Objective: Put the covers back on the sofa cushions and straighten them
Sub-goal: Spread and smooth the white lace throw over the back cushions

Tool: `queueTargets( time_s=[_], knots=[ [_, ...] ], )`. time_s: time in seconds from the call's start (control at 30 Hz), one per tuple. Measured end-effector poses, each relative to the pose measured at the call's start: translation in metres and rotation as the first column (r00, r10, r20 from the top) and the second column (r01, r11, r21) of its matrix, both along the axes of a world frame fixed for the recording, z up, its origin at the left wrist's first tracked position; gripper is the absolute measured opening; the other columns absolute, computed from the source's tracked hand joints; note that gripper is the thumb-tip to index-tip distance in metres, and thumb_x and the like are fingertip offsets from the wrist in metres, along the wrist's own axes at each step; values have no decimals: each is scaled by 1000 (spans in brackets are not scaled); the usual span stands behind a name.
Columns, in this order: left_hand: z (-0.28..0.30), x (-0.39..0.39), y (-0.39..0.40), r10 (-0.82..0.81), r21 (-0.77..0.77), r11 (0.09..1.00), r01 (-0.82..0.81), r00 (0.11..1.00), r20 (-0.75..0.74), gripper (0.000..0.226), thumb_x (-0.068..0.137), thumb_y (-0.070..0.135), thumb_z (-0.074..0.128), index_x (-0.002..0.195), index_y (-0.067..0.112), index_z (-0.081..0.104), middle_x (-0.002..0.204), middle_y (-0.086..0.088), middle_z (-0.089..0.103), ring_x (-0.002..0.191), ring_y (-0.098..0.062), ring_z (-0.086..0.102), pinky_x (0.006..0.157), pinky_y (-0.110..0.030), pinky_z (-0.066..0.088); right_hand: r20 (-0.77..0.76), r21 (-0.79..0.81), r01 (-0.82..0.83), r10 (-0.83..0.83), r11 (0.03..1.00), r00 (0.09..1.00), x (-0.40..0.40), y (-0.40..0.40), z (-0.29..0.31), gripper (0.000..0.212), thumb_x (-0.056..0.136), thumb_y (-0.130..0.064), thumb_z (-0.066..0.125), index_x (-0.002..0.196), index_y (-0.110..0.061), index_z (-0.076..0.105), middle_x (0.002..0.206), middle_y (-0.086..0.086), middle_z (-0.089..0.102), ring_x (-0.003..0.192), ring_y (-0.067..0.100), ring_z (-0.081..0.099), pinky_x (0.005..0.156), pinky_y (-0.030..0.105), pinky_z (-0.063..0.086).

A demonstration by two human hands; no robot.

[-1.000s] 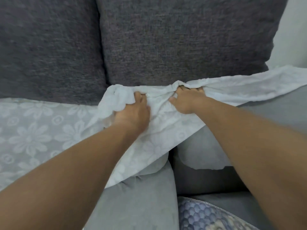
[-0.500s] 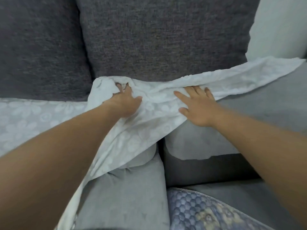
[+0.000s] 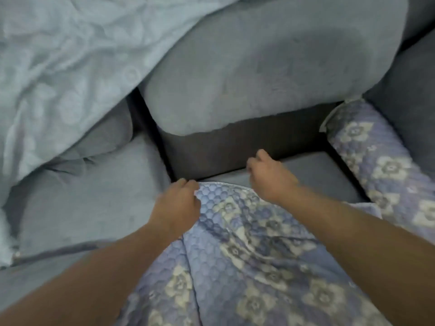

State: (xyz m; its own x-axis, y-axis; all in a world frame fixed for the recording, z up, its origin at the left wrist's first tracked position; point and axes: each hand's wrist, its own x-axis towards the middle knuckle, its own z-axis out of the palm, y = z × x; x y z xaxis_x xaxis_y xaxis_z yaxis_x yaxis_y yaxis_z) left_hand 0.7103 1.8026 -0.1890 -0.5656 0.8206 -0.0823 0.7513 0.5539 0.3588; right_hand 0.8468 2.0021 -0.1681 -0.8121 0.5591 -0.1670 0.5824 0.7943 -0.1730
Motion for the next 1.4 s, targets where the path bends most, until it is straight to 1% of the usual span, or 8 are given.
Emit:
queueTargets(
  time_s=[0.13, 0.37, 0.5, 0.67, 0.87, 1.1, 1.3, 1.4],
  knots=[
    [-86, 26, 25, 22, -262, 965, 7, 994, 106, 40, 97, 28, 46, 138, 25, 47, 130, -8, 57, 117, -31, 58, 95, -42, 49, 409, -122, 271, -201, 955, 890, 117, 29, -102, 30, 95, -21, 54, 123, -14, 52, 131, 14, 45, 104, 35, 59, 85, 34, 48],
    [-183, 1, 107, 64, -298, 953, -61, 998, 2, 63, 99, 19, 44, 157, 20, 21, 130, -17, 61, 118, -35, 58, 100, -44, 45, 413, -59, 472, -409, 880, 814, 171, 106, -188, 75, 90, -41, 63, 149, -11, 25, 149, 20, 28, 141, 36, 29, 112, 40, 32],
    [-219, -19, 125, 124, -409, 911, -61, 984, 128, 89, 95, 31, 51, 157, 33, -12, 129, -21, 60, 115, -40, 59, 99, -51, 47, 484, 65, 590, -543, 805, 687, 162, 123, -205, 68, 85, -32, 67, 138, -13, 29, 143, 21, 28, 132, 38, 42, 103, 43, 41],
    [-218, -34, 137, 93, -405, 914, -35, 988, 123, 45, 100, 32, 51, 142, 22, 41, 136, -12, 55, 127, -32, 51, 106, -36, 36, 706, 126, 505, -435, 854, 560, 156, 154, -190, 47, 83, -40, 64, 123, -15, 63, 131, 7, 61, 120, 26, 58, 95, 37, 48],
    [-225, -40, 162, 385, -156, 921, -357, 897, 217, 37, 101, 29, 42, 130, 7, 37, 121, -29, 58, 115, -45, 56, 94, -49, 45, 57, 452, 440, -517, 776, 854, 76, 225, -133, 41, 97, -17, 35, 123, 8, 55, 128, 33, 52, 118, 47, 52, 94, 55, 47],
    [-268, -37, 167, 387, -179, 920, -348, 879, 280, 65, 97, 40, 53, 151, 19, 24, 146, -22, 43, 134, -43, 40, 110, -53, 35, 208, 132, 545, -561, 828, 802, 33, 196, -213, 80, 98, -49, 41, 157, -26, -7, 162, 6, -23, 149, 44, -2, 115, 61, 20],
    [-253, -44, 172, 368, -184, 930, -319, 803, 469, 66, 96, 35, 59, 151, 25, 23, 144, -16, 50, 129, -38, 49, 107, -49, 41, 354, -33, 657, -606, 753, 712, 54, 168, -256, 77, 94, -71, 10, 156, -32, -13, 163, 4, -23, 148, 38, -21, 119, 58, -9],
    [-233, -61, 159, 372, -268, 918, -293, 870, 323, 49, 103, 26, 45, 147, 15, 30, 133, -22, 57, 119, -39, 57, 91, -43, 45, 353, 3, 627, -588, 779, 728, 53, 175, -257, 75, 95, -70, 9, 156, -33, -14, 164, 1, -23, 149, 38, -19, 119, 57, -8]
  ],
)
